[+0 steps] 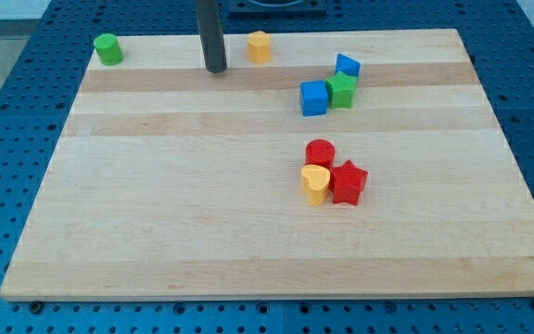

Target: Move the red circle to the right of the triangle

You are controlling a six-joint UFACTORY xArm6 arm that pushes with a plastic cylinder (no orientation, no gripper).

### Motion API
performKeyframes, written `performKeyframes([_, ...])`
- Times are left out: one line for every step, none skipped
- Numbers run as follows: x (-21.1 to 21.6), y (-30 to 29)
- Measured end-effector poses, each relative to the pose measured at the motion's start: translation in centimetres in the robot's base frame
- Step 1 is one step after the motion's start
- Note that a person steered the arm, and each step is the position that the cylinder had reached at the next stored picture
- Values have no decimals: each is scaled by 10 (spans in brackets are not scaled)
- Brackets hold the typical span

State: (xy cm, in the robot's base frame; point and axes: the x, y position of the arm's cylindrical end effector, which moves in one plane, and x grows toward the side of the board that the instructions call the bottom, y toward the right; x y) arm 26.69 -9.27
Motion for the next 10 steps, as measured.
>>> performKeyframes([-3, 31])
performKeyframes([-3, 27])
performKeyframes([-3, 24])
performKeyframes([-3, 24])
performKeyframes([51, -19])
performKeyframes([111, -37])
performKeyframes([140, -17])
performKeyframes([155, -16])
performKeyframes([162, 2])
performKeyframes([162, 43])
